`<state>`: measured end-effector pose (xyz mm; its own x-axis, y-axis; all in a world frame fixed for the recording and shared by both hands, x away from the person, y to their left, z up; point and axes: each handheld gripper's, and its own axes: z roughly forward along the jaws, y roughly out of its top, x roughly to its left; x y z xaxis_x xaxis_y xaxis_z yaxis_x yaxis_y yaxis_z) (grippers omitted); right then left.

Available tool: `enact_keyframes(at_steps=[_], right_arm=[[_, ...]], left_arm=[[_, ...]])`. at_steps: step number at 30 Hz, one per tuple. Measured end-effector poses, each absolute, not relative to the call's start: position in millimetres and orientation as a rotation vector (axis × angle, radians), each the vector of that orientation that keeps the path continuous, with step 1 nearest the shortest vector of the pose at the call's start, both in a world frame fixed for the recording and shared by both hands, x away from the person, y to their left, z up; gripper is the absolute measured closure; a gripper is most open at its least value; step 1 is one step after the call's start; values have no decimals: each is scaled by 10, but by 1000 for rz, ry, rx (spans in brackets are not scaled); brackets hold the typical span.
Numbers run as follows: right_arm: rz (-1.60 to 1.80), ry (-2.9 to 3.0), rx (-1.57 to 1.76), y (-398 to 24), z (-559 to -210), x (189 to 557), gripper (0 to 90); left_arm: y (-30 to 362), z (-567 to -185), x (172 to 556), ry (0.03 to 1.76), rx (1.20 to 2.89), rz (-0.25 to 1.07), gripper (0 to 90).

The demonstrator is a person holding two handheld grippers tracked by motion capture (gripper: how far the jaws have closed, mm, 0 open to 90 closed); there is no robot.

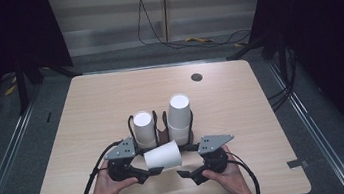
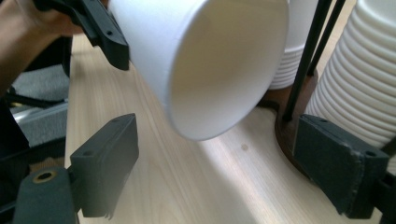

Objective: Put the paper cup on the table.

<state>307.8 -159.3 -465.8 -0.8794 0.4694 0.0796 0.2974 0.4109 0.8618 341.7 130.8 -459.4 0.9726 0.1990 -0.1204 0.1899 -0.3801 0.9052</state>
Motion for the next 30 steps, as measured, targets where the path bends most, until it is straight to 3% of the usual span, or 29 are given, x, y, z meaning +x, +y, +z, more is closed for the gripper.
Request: enact_keyframes(at_steps=[30], right_arm=[[1781, 2340, 692, -1592, -4755, 3034, 133]], left_arm=[[1337, -4738, 3343, 266, 1866, -31, 329]])
